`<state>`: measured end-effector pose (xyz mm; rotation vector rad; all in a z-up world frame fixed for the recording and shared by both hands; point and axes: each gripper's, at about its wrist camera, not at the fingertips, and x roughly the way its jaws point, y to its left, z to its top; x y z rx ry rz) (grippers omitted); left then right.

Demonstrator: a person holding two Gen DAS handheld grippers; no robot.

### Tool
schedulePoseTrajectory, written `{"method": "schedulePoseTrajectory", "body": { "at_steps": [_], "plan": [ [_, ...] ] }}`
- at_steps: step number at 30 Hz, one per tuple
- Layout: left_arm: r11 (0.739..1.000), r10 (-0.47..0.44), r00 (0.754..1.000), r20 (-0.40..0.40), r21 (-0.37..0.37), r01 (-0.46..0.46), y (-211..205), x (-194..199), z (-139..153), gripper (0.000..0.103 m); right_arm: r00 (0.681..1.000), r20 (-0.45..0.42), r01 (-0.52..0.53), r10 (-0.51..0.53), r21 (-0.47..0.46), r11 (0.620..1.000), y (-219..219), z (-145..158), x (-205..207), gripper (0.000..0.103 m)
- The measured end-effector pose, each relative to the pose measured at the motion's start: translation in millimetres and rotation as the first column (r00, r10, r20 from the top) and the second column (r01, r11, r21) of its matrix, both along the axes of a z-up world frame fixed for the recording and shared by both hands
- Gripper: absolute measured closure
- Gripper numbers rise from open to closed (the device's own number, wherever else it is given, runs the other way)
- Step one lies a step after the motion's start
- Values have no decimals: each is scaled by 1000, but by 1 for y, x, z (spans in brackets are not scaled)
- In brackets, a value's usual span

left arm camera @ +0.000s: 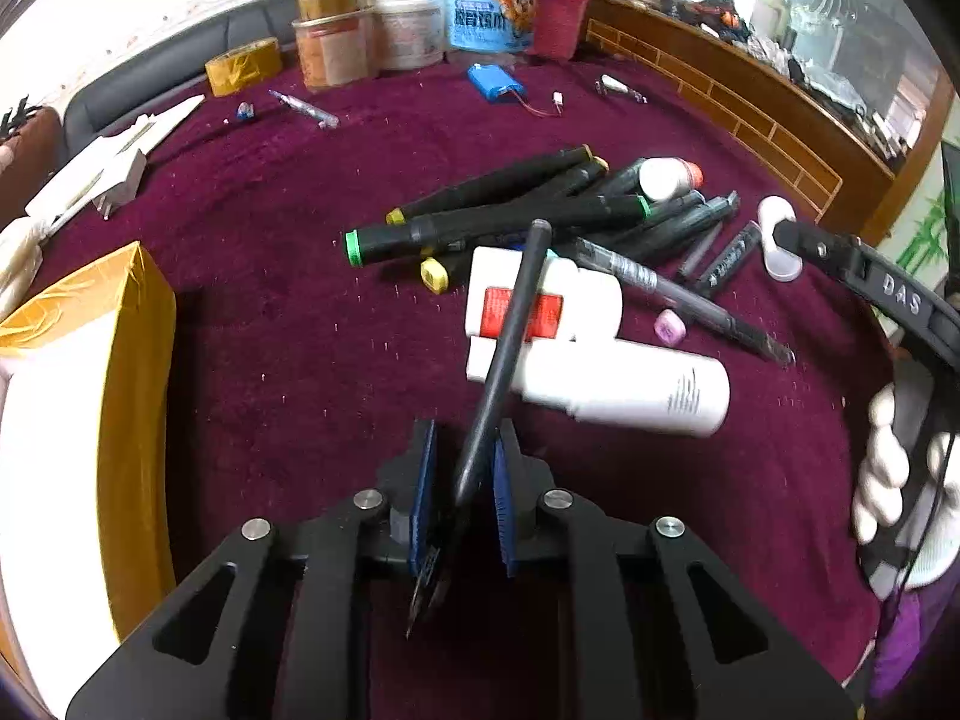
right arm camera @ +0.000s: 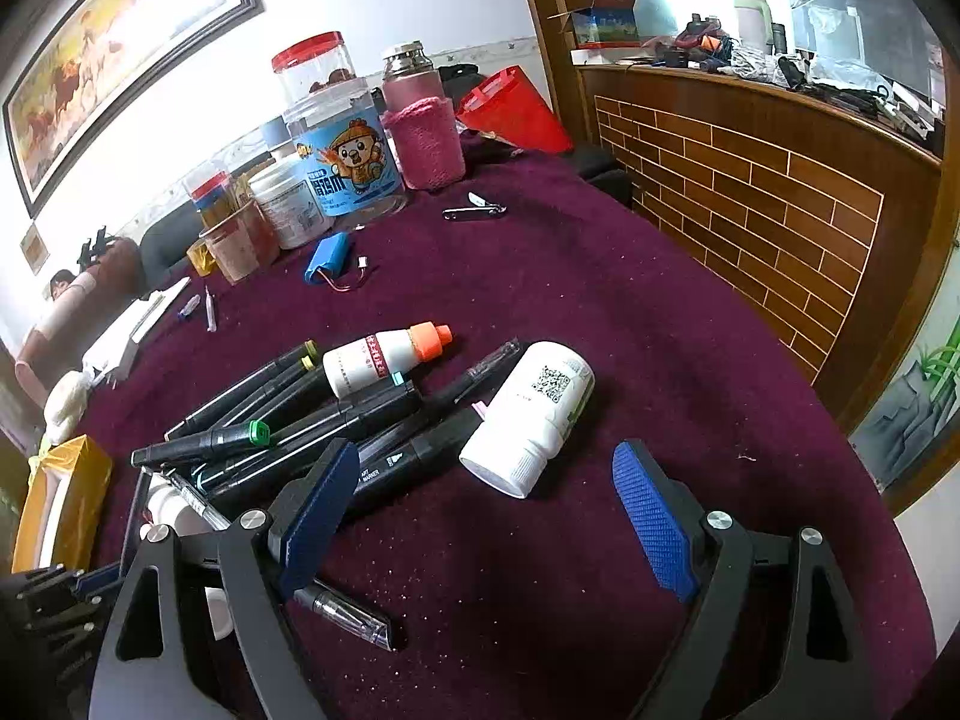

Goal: Organize rigid objects
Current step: 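Grasp the black pen with the left gripper while the right gripper grasps the white spray bottle, then carry the black pen and white spray bottle into the yellow-rimmed tray and release both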

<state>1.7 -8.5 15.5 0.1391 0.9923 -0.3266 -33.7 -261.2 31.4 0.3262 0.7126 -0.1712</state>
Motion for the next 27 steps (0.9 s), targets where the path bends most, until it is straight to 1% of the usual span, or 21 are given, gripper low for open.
{"method": "schedulePoseTrajectory", "body": {
  "at_steps": [2,3,4,6,9,11,13,15,17,18,20,21,23,24,25,27],
  "plan": [
    [1000,-2,1000,14,9,1,-3,0,0,84,1000,-7,-1,1,1,1000,0,-1,1,20],
    [1000,2,1000,12,-1,-2,-3,0,1,85,1000,-9,-1,1,4,1000,0,-2,1,20],
    [1000,4,1000,2,-30,-4,-1,0,1,90,1000,-13,-1,1,7,1000,-1,-2,2,20],
    [994,19,1000,-6,-107,-20,10,-4,8,93,1000,-21,0,0,19,1000,-3,-4,3,20],
    [978,57,998,19,-202,-52,31,-20,26,93,1000,-30,9,-8,43,999,-6,-6,4,20],
    [959,75,997,21,-277,-66,49,-33,39,92,999,-41,2,0,63,998,-8,-8,5,20],
    [943,82,996,35,-327,-66,65,-47,51,92,998,-65,-11,16,78,997,-9,-10,7,20],
    [940,83,995,62,-335,-57,76,-58,59,92,996,-85,-21,25,44,999,-5,-5,3,21],
    [945,74,995,70,-325,-48,81,-65,60,92,994,-66,-85,86,20,996,9,9,-5,22],
    [946,64,996,63,-321,-41,81,-64,58,92,989,-56,-139,139,4,990,21,18,-9,22],
    [952,42,998,39,-306,-28,76,-60,49,92,971,-51,-237,235,-24,971,43,28,-11,22],
    [957,36,999,26,-290,-27,72,-57,45,92,948,-57,-314,312,-37,949,59,34,-11,22],
    [965,19,1000,15,-262,-15,61,-51,37,92,903,-77,-426,422,-45,904,85,36,-8,22],
    [969,16,1000,9,-248,-14,57,-48,32,92,870,-96,-489,483,-51,871,101,34,-6,23],
    [972,16,1000,-3,-235,-17,52,-44,28,92,847,-112,-528,520,-64,847,113,32,-4,27],
    [971,16,1000,-25,-238,-22,49,-39,22,92,803,-161,-591,573,-100,800,136,22,3,49]
  ]
}}
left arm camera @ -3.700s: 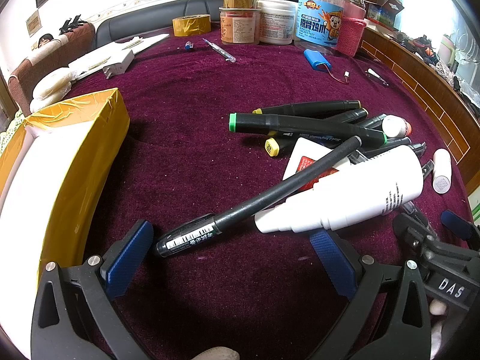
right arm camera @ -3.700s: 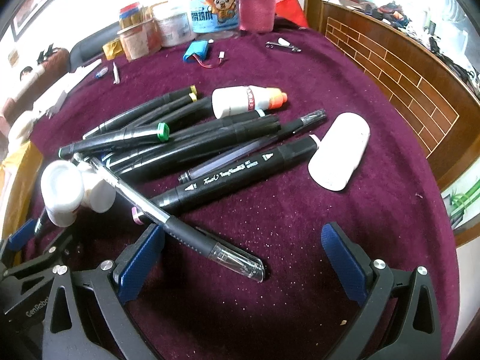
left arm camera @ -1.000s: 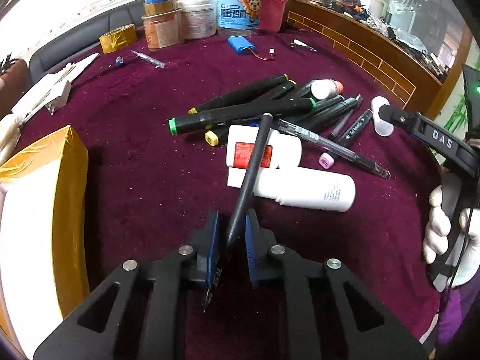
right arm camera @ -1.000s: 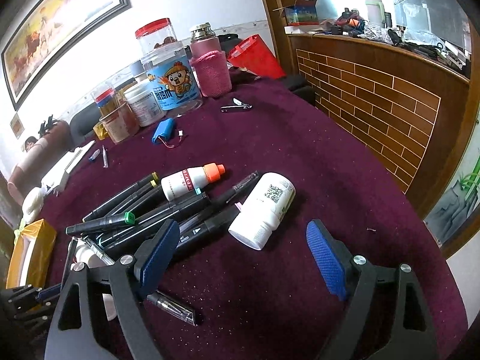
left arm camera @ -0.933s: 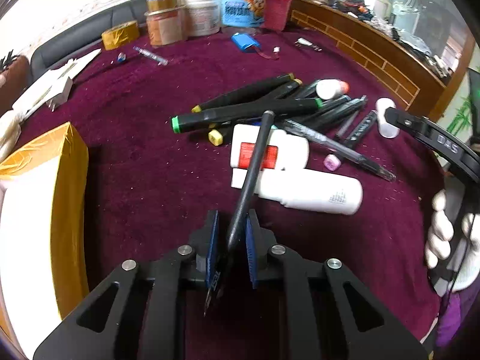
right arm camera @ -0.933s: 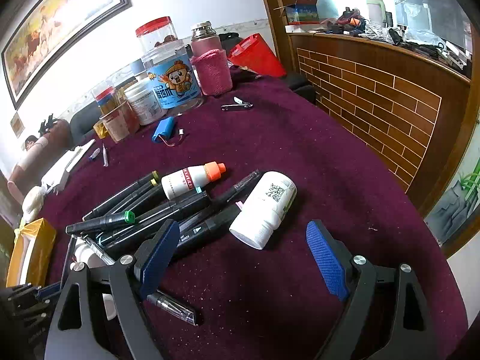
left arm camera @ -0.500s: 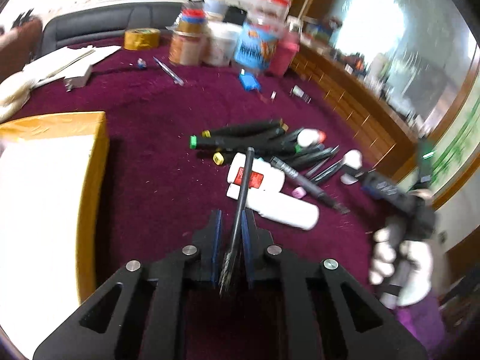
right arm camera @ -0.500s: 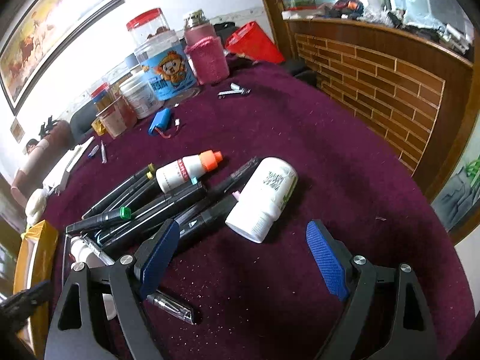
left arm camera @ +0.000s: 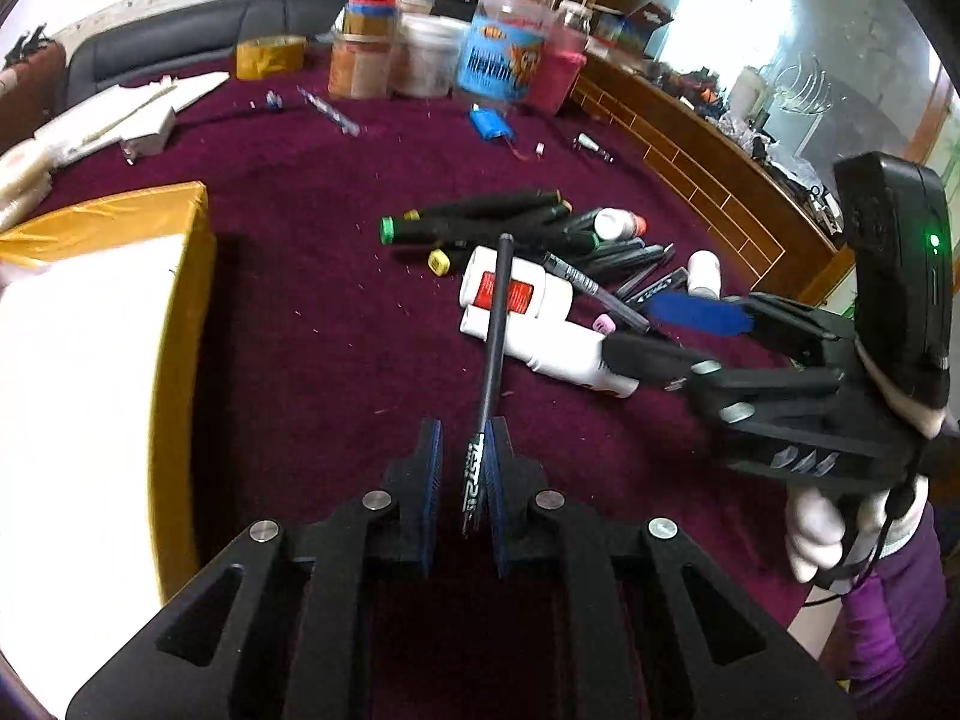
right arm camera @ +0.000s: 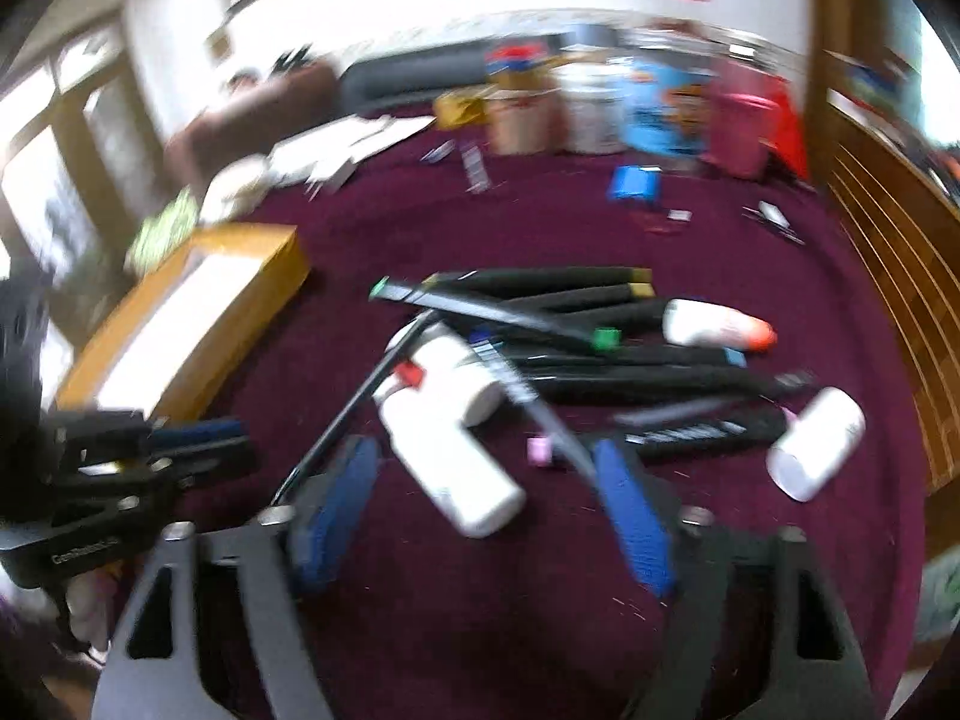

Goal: Organize rigid objects
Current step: 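Carry the black pen and white spray bottle into the yellow-rimmed tray and release both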

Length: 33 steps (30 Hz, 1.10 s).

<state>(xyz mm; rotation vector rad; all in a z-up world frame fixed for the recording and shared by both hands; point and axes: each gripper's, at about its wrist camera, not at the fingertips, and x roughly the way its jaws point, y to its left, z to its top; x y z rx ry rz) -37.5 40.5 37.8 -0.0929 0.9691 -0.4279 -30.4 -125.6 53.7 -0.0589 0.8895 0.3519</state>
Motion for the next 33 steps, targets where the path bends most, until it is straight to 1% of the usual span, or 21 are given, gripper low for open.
{"method": "schedulePoseTrajectory", "body": {
  "at_steps": [1,2,3,5,7,9,11,12,18,19,20,21,22,24,26,28,33],
  "plan": [
    [1000,3,1000,-11,-6,-3,0,1,-2,92,1000,-16,-21,21,-13,1000,6,-5,3,55],
    [1000,6,1000,-16,-13,-6,1,1,-3,92,999,-37,-40,39,-31,999,13,-10,8,64],
    [1000,8,1000,-17,-17,-9,2,0,-4,89,998,-45,-52,50,-55,997,18,-14,14,66],
    [1000,19,1000,-16,-15,-19,3,-1,-4,82,996,-46,-81,77,-96,992,30,-20,17,66],
    [999,32,999,-20,-15,-32,4,1,-4,73,993,-54,-111,105,-132,985,42,-26,22,66],
    [999,40,999,-23,-8,-40,3,4,-4,70,992,-49,-120,113,-175,977,50,-30,22,71],
    [999,36,999,-24,10,-36,-3,9,-5,70,993,-49,-113,107,-163,980,49,-29,20,74],
    [999,26,999,-25,19,-26,-8,11,-6,70,994,-56,-106,99,-138,985,46,-28,19,74],
    [996,-3,999,-40,90,7,-38,33,-21,70,997,-75,-29,26,-45,999,10,-18,6,74],
    [994,-1,1000,-11,106,2,-42,35,-20,70,996,-85,-24,21,-30,999,4,-18,3,74],
    [992,-4,1000,-2,127,4,-46,36,-21,70,995,-95,-17,15,-18,1000,0,-18,1,74],
    [990,-1,1000,12,140,-1,-48,37,-20,81,994,-106,-6,5,-7,1000,-6,-19,-1,74],
    [992,-7,1000,4,124,6,-48,37,-20,95,993,-114,3,-3,-3,1000,-10,-21,-3,74],
    [996,-13,1000,-16,84,14,-42,34,-20,97,991,-130,19,-20,-11,1000,-15,-26,-4,74],
    [998,-8,1000,-8,56,8,-34,26,-13,97,990,-134,28,-29,-11,1000,-18,-29,-5,74],
    [1000,-9,1000,20,-1,9,-23,14,0,97,990,-138,37,-36,7,999,-19,-28,-6,74],
    [991,17,995,96,-135,-4,16,-14,37,97,986,-163,63,-40,141,988,-24,-20,-10,74]
  ]
}}
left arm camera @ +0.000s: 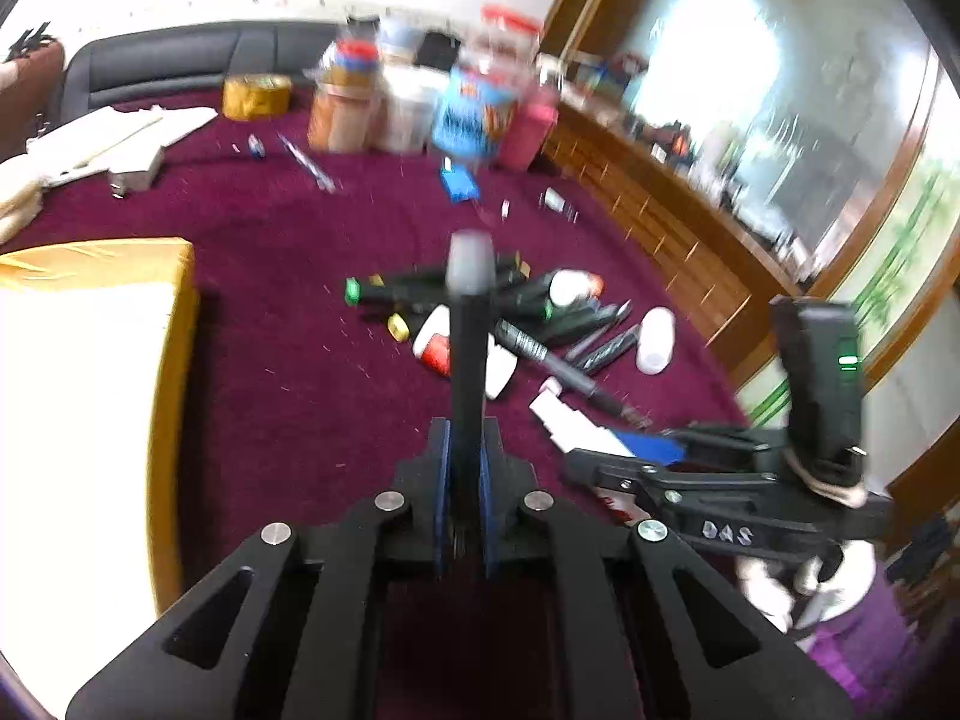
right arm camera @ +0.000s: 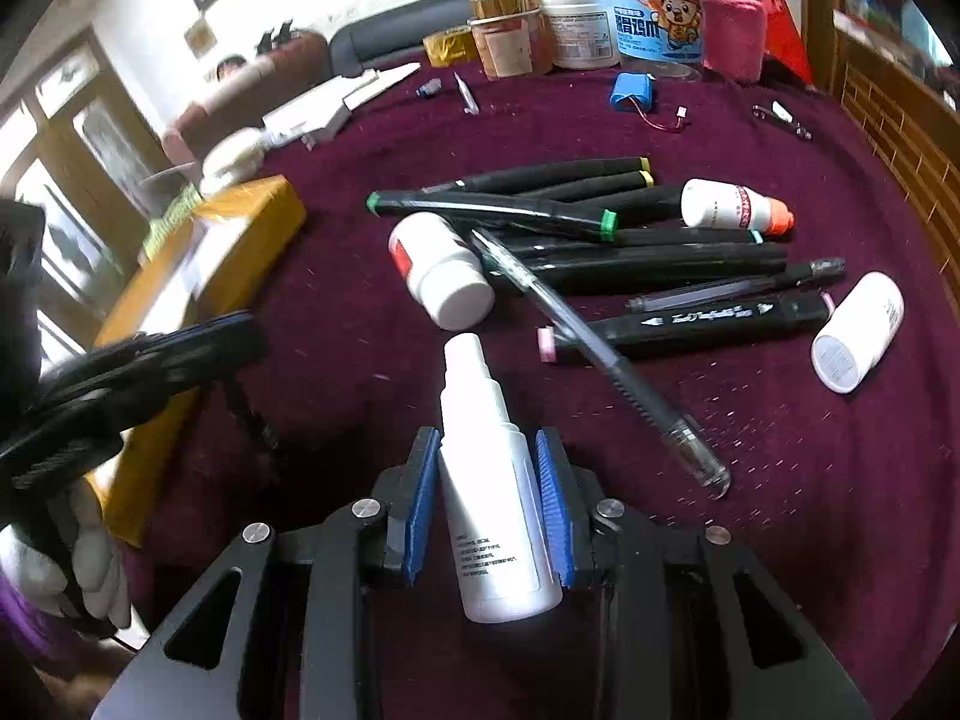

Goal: Organize rigid objects
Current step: 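Carry the black pen and white spray bottle into the yellow-rimmed tray and release both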

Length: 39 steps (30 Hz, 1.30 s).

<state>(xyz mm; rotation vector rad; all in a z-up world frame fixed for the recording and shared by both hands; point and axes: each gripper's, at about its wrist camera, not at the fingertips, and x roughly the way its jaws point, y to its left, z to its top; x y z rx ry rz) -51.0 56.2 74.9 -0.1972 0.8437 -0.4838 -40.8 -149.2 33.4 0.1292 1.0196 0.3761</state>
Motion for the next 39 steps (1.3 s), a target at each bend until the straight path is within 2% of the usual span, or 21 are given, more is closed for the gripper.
{"method": "schedulePoseTrajectory", "body": {
  "at_steps": [5,10,15,17,21,27,30,32,34,36,39],
  "plan": [
    [990,52,998,42,-136,-46,54,-20,26,97,1000,-4,-17,18,127,992,11,20,-3,74],
    [979,129,987,94,-168,-112,109,-40,47,97,994,9,-107,108,225,969,54,44,-1,74],
    [963,213,976,48,-177,-201,160,-27,43,97,984,-21,-160,179,350,923,114,57,26,74],
    [953,252,968,9,-175,-247,176,-19,34,97,984,-31,-154,175,342,927,136,54,37,74],
    [937,288,957,-35,-196,-289,192,-20,16,97,983,-109,-105,150,340,935,176,35,65,74],
    [917,320,944,-80,-223,-330,208,-30,-4,97,985,-154,-48,81,202,978,227,10,102,74],
    [911,340,937,-84,-218,-350,215,-38,-6,96,985,-167,-15,42,158,987,241,0,118,74],
    [910,345,935,-86,-215,-356,217,-41,-8,91,988,-157,8,12,126,992,243,-1,122,73],
    [907,351,933,-85,-216,-361,219,-43,-9,76,992,-128,8,4,97,995,246,0,122,73],
    [904,356,931,-83,-220,-366,221,-45,-10,66,995,-95,5,4,99,995,238,11,114,73],
    [895,356,930,-93,-254,-368,226,-51,-10,66,1000,-22,-16,20,134,991,214,37,90,72]
  ]
}}
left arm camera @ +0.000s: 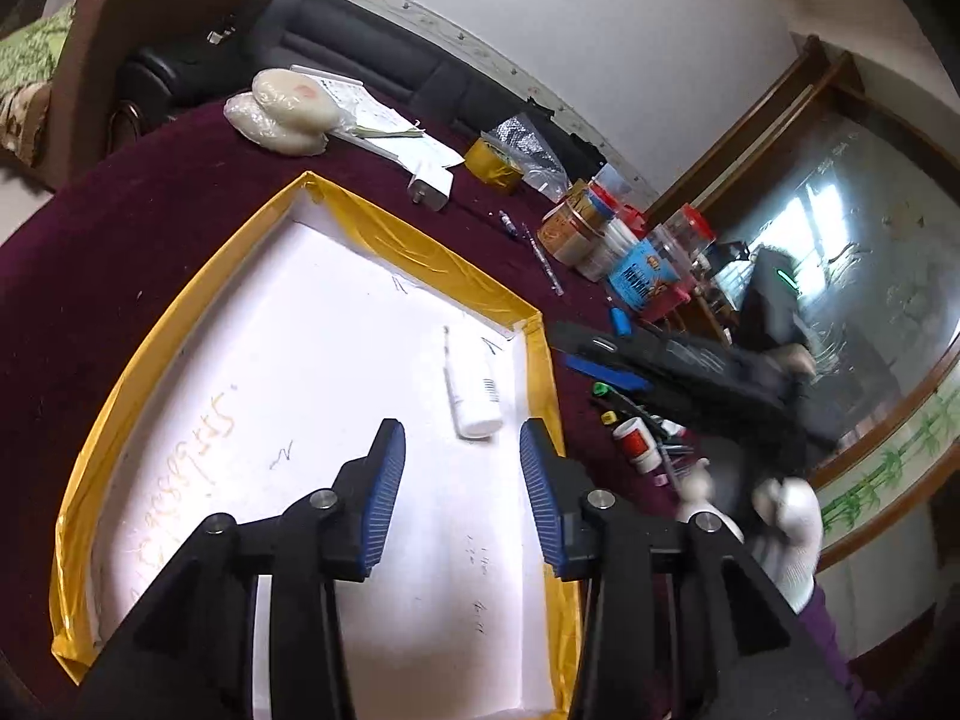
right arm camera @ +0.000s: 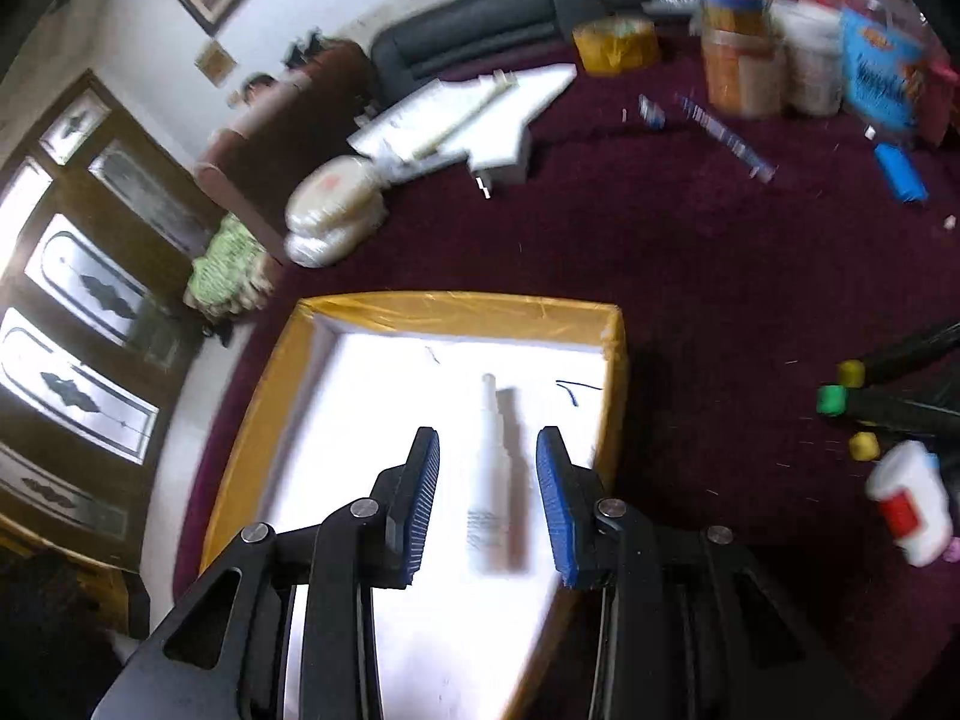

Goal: Organize rigid objects
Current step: 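Carry the black pen and white spray bottle into the yellow-rimmed tray and release both, then grasp a black marker with the right gripper and place it in the tray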

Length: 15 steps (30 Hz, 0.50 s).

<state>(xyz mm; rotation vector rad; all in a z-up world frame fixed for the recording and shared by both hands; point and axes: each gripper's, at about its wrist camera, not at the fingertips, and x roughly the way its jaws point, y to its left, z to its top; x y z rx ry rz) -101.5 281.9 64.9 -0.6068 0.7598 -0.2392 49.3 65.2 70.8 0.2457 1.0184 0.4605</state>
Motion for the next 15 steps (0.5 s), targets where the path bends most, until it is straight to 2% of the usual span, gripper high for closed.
{"method": "schedulePoseTrajectory", "body": {
  "at_steps": [2,3,5,7,12,14,15],
  "plan": [
    [1000,12,1000,12,0,-12,2,-5,2,65,999,44,2,-1,-39,999,-19,12,-22,68],
    [1000,21,1000,17,8,-21,3,-8,2,62,998,62,10,-4,-87,996,-32,15,-36,68],
    [999,38,999,22,9,-39,2,-12,3,58,996,83,24,-9,-171,985,-52,11,-60,68],
    [999,36,999,25,1,-36,-1,-13,4,58,998,65,38,-23,-230,973,-65,1,-73,68],
    [1000,13,1000,20,24,-13,-16,-16,7,58,999,-28,35,-42,-207,978,-79,-37,-91,69],
    [999,14,1000,13,30,-14,-20,-19,6,58,999,-34,17,-25,-207,978,-73,-46,-94,69],
    [999,17,1000,10,34,-17,-20,-20,6,58,1000,1,23,-24,-240,971,-69,-45,-98,69]
  ]
}}
